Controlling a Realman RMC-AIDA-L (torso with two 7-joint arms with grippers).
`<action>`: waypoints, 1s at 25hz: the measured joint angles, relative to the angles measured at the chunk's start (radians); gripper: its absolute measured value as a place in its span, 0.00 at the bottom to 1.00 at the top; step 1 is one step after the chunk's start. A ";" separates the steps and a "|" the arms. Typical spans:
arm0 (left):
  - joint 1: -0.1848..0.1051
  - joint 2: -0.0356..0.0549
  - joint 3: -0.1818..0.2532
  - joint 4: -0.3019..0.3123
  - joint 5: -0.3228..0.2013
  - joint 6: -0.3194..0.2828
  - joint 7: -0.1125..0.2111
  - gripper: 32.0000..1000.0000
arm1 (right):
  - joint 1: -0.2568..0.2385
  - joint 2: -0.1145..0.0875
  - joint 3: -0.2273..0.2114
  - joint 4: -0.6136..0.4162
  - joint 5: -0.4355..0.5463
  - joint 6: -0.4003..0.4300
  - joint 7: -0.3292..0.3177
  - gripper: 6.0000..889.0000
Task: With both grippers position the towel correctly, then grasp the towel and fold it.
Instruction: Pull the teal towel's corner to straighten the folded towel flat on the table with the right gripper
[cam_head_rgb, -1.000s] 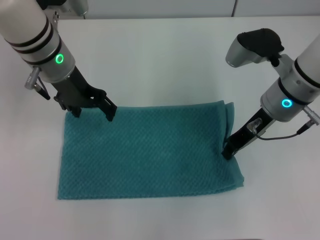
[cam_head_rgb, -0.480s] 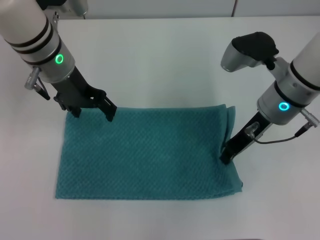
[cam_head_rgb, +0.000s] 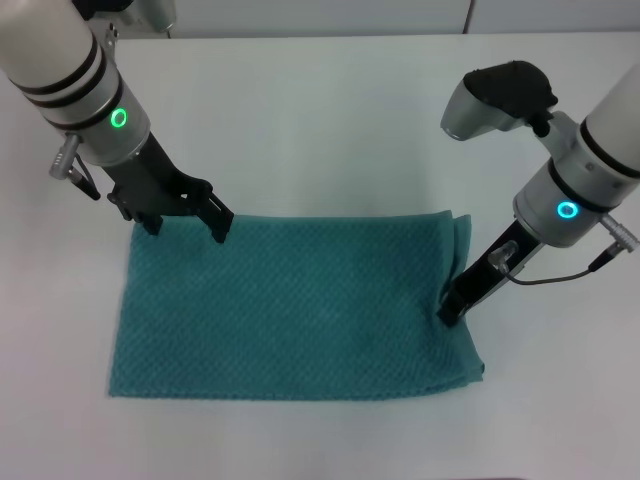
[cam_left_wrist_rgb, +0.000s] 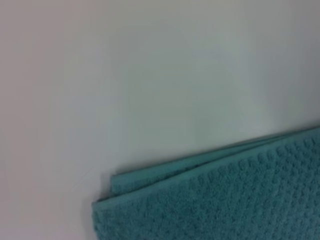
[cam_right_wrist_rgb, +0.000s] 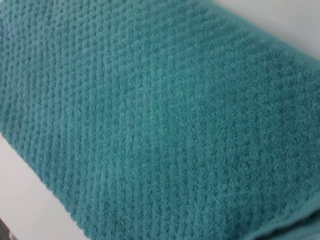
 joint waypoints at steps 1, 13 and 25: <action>0.000 0.0000 0.000 0.000 0.000 0.000 0.000 0.91 | 0.000 0.000 0.000 -0.003 0.000 -0.002 0.001 0.06; -0.001 0.0000 0.000 0.000 0.000 0.001 0.000 0.91 | -0.003 -0.003 -0.001 -0.019 0.002 -0.020 -0.001 0.27; 0.000 0.0000 0.000 0.000 0.000 0.002 0.000 0.91 | -0.025 -0.004 -0.006 -0.076 0.016 -0.066 -0.002 0.84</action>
